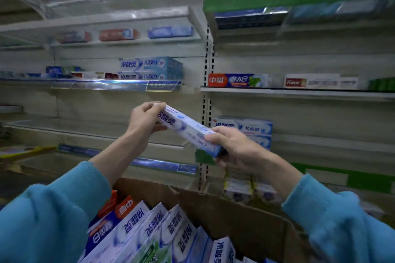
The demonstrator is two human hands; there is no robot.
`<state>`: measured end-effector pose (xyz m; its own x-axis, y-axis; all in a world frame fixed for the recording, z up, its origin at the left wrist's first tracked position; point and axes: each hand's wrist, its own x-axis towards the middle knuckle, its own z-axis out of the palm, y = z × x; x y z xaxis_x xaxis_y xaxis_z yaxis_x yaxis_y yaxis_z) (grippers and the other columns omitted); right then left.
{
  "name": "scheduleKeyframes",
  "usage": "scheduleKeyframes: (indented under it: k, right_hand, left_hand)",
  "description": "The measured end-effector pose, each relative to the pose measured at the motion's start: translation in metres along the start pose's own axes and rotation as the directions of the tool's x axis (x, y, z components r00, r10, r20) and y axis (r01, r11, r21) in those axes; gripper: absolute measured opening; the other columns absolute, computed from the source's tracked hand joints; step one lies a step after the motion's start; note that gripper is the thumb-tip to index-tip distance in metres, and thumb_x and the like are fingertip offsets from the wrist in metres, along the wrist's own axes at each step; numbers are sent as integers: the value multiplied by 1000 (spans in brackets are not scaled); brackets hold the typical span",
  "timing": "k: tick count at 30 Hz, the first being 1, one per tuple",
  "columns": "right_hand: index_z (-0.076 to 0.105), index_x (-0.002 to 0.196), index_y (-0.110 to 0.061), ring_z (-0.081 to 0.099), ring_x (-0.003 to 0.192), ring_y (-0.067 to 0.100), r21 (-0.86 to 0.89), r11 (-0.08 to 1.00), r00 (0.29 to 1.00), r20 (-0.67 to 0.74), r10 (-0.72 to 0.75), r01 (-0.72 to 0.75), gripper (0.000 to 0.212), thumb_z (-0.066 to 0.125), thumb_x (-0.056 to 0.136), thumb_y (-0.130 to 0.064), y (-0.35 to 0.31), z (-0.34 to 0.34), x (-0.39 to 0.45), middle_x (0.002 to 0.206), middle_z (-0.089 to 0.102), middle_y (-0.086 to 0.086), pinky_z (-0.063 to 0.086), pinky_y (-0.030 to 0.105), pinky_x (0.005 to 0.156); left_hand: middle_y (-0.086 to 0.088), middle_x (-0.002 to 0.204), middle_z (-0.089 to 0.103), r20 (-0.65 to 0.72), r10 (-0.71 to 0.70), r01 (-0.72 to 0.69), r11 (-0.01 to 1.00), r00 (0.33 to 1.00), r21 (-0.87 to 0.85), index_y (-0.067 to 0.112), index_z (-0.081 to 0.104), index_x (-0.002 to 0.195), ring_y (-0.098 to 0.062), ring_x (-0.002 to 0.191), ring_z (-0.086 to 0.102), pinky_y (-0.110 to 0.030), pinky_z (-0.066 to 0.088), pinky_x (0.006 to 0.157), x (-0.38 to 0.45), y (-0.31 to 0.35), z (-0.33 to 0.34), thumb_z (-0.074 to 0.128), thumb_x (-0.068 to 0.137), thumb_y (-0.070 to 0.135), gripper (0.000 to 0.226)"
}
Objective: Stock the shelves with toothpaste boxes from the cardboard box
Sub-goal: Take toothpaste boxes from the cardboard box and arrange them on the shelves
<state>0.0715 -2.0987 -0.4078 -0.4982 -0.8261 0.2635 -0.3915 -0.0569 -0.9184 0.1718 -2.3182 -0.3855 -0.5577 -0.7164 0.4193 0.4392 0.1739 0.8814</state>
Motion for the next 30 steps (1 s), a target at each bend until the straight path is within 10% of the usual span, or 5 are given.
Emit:
scheduleKeyframes:
  k: [6, 13, 19, 30]
  right_hand:
    - [60, 115, -4, 39, 47, 12, 302, 944, 972, -150, 183, -131, 40, 57, 96, -39, -10, -65, -19, 90, 62, 16, 25, 17, 34]
    - [64, 120, -9, 47, 49, 12, 338, 931, 935, -267, 233, -135, 56, 59, 90, -57, 6, -107, -24, 93, 70, 12, 36, 17, 37]
    - [58, 121, 4, 53, 58, 14, 73, 997, 942, -335, 8, 18, 38, 64, 95, -23, 23, -119, -28, 94, 68, 15, 41, 22, 44]
    - [60, 103, -19, 67, 77, 18, -456, 882, 766, -608, -211, -119, 25, 69, 90, -38, 23, -130, -9, 96, 70, 0, 57, 34, 67]
  left_hand:
    - [-4, 95, 71, 343, 50, -21, 996, 938, -89, 24, 63, 120, -15, 79, 64, -28, 53, 67, -11, -16, 41, 61, 99, 25, 22]
    - [-16, 103, 75, 313, 5, 12, 999, 950, -52, 3, 67, 111, -22, 83, 71, -35, 58, 73, -15, -34, 75, 65, 96, 25, 27]
    - [-15, 102, 76, 229, -46, 60, 997, 972, -55, 0, 64, 112, -19, 78, 74, -27, 60, 63, -14, -52, 87, 66, 96, 25, 30]
    - [-10, 110, 70, 167, -29, 39, 998, 986, -57, 9, 56, 122, -23, 92, 73, -34, 62, 73, 9, -51, 114, 63, 99, 14, 25]
